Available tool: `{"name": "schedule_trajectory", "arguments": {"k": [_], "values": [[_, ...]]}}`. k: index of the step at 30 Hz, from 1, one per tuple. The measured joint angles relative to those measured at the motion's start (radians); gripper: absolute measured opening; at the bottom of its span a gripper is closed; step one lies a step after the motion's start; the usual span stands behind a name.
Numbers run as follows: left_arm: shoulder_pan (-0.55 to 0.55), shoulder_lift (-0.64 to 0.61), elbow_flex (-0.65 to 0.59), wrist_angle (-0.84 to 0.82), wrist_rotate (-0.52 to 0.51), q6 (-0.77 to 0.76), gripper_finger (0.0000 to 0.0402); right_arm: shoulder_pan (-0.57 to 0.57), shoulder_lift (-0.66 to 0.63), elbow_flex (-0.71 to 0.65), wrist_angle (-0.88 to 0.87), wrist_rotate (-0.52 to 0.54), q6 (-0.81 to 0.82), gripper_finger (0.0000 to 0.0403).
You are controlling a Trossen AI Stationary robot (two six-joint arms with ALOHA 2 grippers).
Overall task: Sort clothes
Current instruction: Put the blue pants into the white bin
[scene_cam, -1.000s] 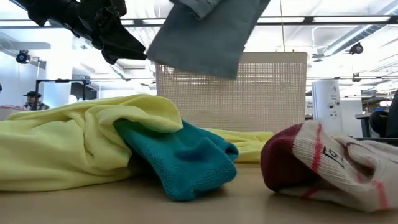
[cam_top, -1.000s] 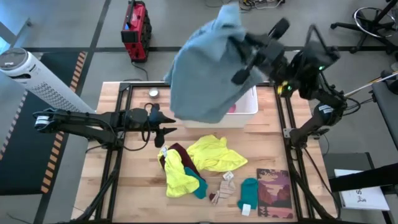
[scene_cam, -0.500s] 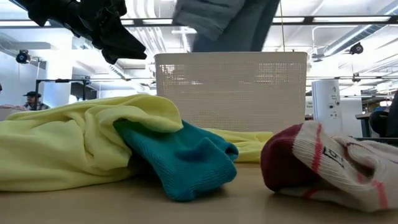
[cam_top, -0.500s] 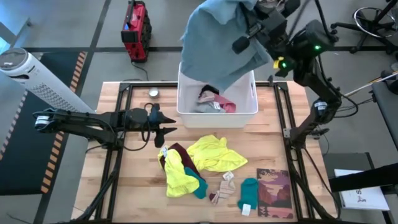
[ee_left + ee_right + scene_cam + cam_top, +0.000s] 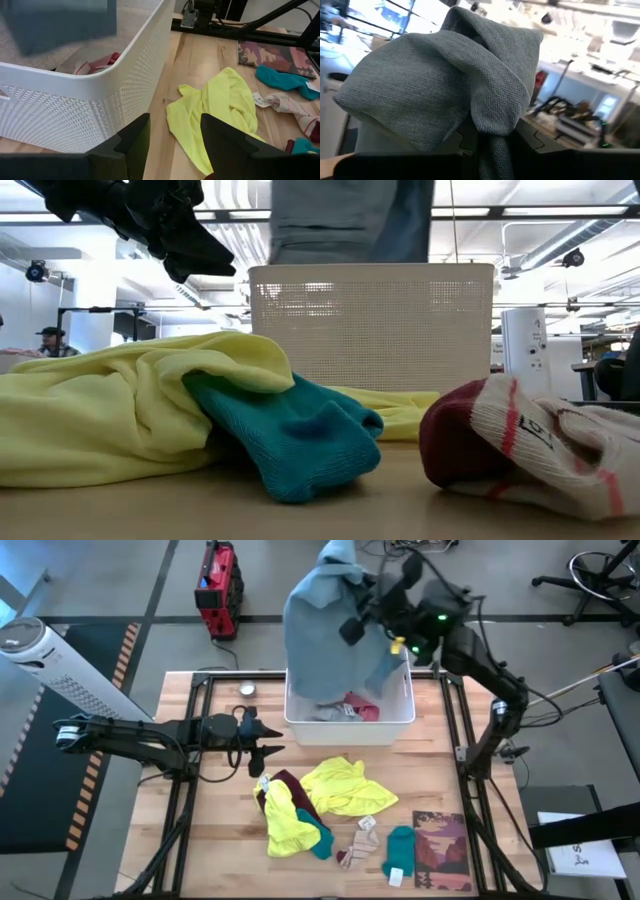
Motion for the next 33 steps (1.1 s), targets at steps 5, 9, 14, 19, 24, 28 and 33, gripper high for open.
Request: {"name": "schedule_trajectory", "arguments": {"k": [5,9,14,19,24,28,33], "values": [[0.000,0.000,0.000,0.000,0.000,0.000,0.0154,-0.060,0.049,0.000,-0.046,-0.099,0.152,0.0043],[-0.001,0.000,0.000,0.000,0.000,0.000,0.0150,-0.124,0.057,0.000,-0.153,-0.127,0.244,0.0043],[-0.001,0.000,0.000,-0.001,0.000,0.000,0.0152,-0.171,0.043,-0.017,-0.267,-0.126,0.313,0.0043],[-0.001,0.000,0.000,-0.002,0.000,0.015,0.0163,-0.179,-0.013,-0.139,-0.294,-0.127,0.340,0.0043],[-0.001,0.000,0.000,-0.001,0.000,0.015,0.0172,-0.203,-0.089,-0.375,-0.272,-0.170,0.389,0.0043],[-0.002,-0.001,0.000,-0.001,0.000,0.015,0.0173,-0.223,-0.162,-0.592,-0.193,-0.195,0.416,0.0043],[-0.002,-0.002,0.000,-0.001,0.000,0.019,0.0165,-0.247,-0.225,-0.839,-0.086,-0.258,0.456,0.0043]]}}
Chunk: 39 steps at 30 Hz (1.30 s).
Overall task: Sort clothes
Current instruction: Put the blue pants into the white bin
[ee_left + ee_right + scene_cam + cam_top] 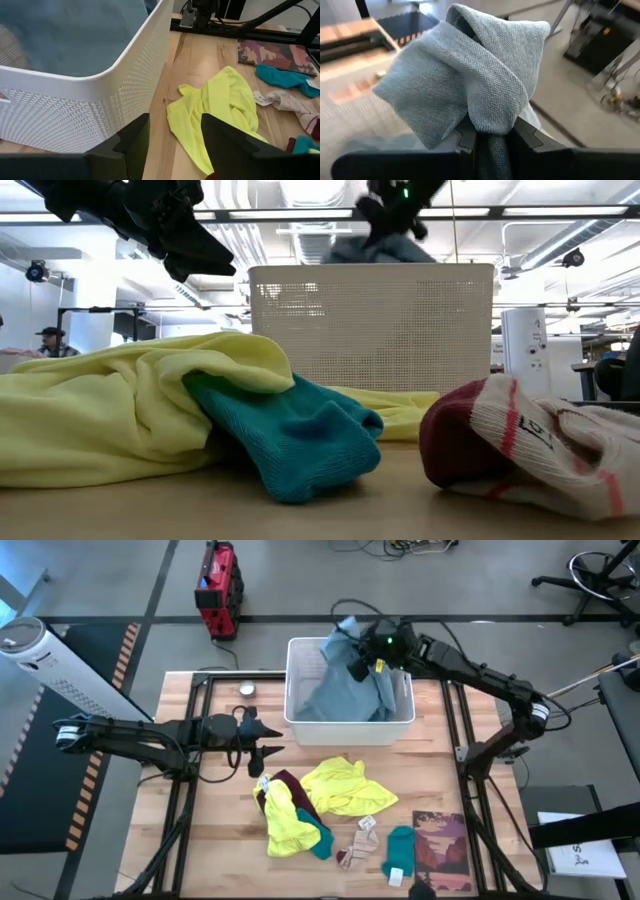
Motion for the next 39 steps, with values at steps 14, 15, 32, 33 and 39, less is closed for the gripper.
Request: {"name": "schedule_trajectory", "arguments": {"k": [14,15,32,33,39], "values": [[0.000,0.000,0.000,0.000,0.000,0.000,0.0148,-0.034,0.094,-0.366,0.324,-0.186,0.059,0.0043],[0.000,0.000,0.000,0.001,0.000,0.000,0.0149,-0.034,0.109,-0.371,0.324,-0.203,0.059,0.0043],[0.000,0.002,0.000,0.001,0.000,-0.007,0.0165,-0.008,0.152,-0.114,-0.012,-0.210,0.000,0.0278],[0.000,0.002,0.000,0.000,0.000,-0.008,0.0166,-0.006,0.152,-0.081,-0.033,-0.210,-0.017,0.0290],[0.000,0.002,0.000,0.000,0.000,-0.008,0.0163,-0.007,0.158,0.045,-0.152,-0.219,-0.056,0.0292]]}}
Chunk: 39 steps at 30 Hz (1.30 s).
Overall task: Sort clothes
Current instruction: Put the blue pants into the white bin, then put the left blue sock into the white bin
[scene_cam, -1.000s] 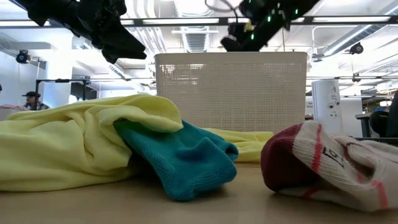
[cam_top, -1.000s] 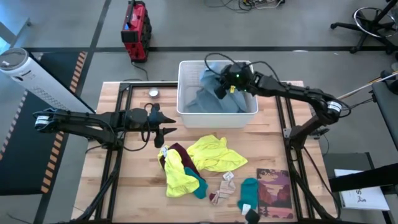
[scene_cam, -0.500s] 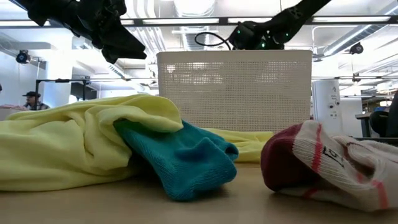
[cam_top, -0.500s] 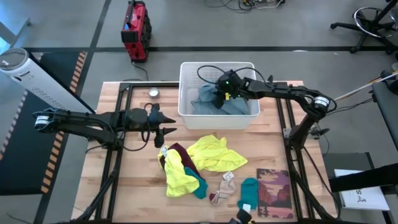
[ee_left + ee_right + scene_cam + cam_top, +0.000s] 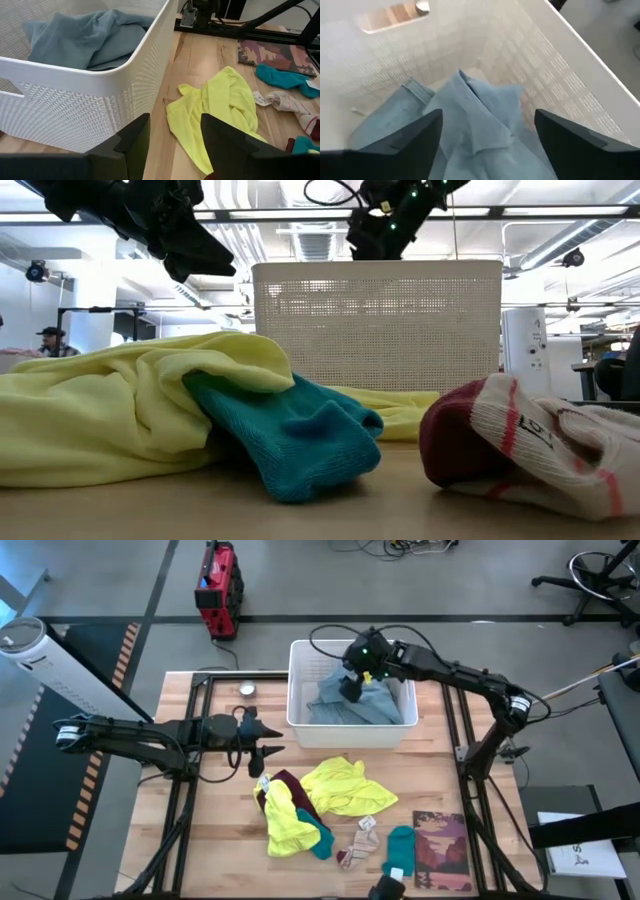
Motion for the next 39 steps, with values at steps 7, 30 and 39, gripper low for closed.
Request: {"name": "schedule_trajectory", "arguments": {"k": [7,30,39], "values": [[0.000,0.000,0.000,-0.011,0.000,0.002,0.0145,-0.011,0.052,-0.025,0.014,0.004,-0.059,0.0145],[0.000,0.000,0.000,-0.018,-0.020,0.005,0.0127,-0.035,0.269,-0.002,0.122,-0.129,-0.109,0.0009],[-0.004,0.010,0.000,-0.031,0.006,0.006,0.0117,-0.009,0.035,0.012,0.104,-0.120,-0.148,0.0057]]}}
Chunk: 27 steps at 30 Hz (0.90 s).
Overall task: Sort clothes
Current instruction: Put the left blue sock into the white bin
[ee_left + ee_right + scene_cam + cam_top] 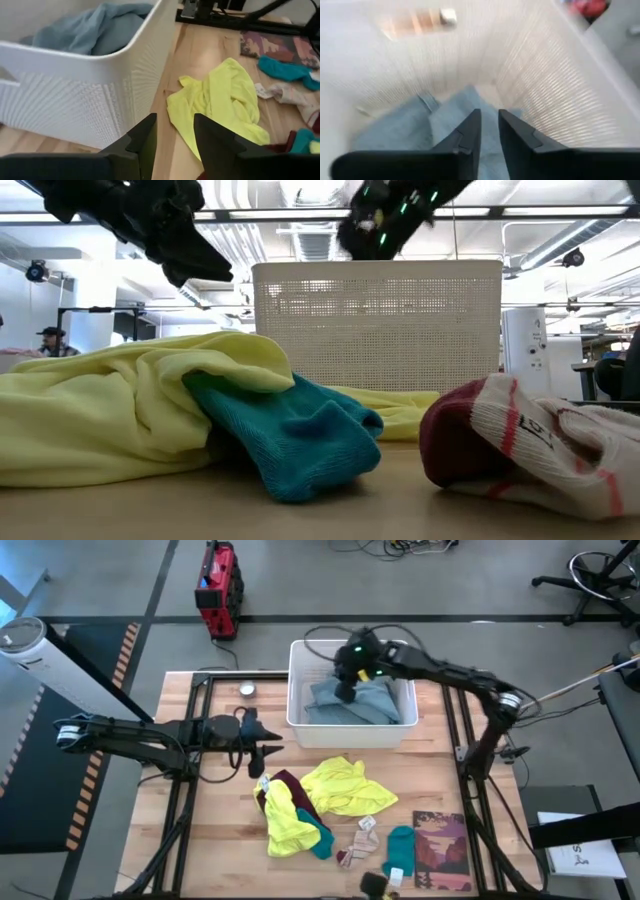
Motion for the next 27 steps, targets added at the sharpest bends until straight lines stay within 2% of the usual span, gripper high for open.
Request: {"name": "schedule_trajectory", "arguments": {"k": [4,7,10,14,18,21,24,27], "values": [[-0.004,0.000,0.000,0.018,0.013,0.062,0.0129,0.038,-0.133,0.001,-0.029,0.021,-0.008,0.0102],[-0.008,0.001,0.000,0.019,0.085,0.098,0.0148,0.088,-0.216,0.001,-0.082,0.056,-0.051,0.0137],[-0.026,0.013,0.000,0.012,0.152,0.109,0.0170,0.126,-0.286,-0.021,-0.117,0.053,-0.073,0.0166],[-0.095,0.055,0.000,-0.020,0.183,0.117,0.0199,0.176,-0.366,-0.092,-0.126,0.010,-0.062,0.0190],[-0.188,0.115,0.000,-0.024,0.171,0.141,0.0222,0.227,-0.442,-0.205,-0.097,0.000,-0.030,0.0201],[-0.244,0.160,0.000,-0.023,0.117,0.141,0.0233,0.265,-0.492,-0.306,-0.040,0.003,-0.003,0.0206],[-0.280,0.208,0.000,-0.024,0.058,0.135,0.0237,0.309,-0.531,-0.398,0.043,-0.001,0.039,0.0205],[-0.296,0.268,0.000,-0.025,0.053,0.133,0.0234,0.353,-0.564,-0.495,0.135,0.002,0.082,0.0204]]}}
